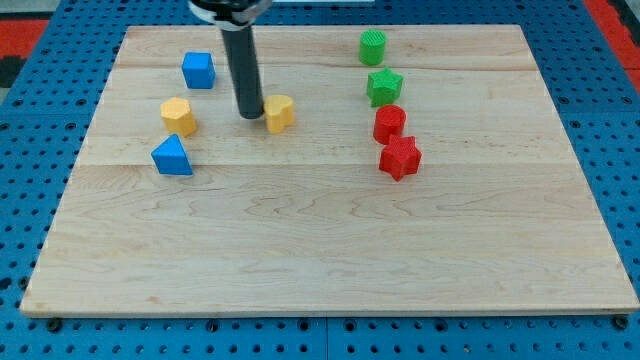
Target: Slide the triangle to the bottom right of the hexagon
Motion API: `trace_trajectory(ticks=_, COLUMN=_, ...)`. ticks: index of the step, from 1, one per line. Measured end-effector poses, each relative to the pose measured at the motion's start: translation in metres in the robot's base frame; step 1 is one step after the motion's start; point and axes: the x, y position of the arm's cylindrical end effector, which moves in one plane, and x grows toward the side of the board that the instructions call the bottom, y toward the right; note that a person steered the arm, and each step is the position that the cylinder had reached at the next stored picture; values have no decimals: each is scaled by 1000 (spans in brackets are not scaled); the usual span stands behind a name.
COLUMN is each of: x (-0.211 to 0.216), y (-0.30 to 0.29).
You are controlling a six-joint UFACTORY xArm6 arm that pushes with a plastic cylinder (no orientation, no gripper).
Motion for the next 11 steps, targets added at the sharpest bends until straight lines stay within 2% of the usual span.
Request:
trace_trajectory(ticks=1, x=26, y=-18)
trace_trajectory(ticks=2, x=92, y=14)
trace_trajectory(ticks=3, x=119, y=-48)
trace_trajectory(ticks=4, x=123, y=-135)
trace_trajectory(ticks=5, x=119, y=-185)
trace_trajectory(ticks=6, x=104, y=-164)
trace_trajectory(ticks=7, x=92, y=-108)
trace_trajectory(ticks=8, x=83, y=-164)
trace_trajectory(ticks=9, x=81, y=-144)
trace_trajectory(ticks=10, x=81, y=-72)
trace_trajectory(ticks=11, x=104, y=-111)
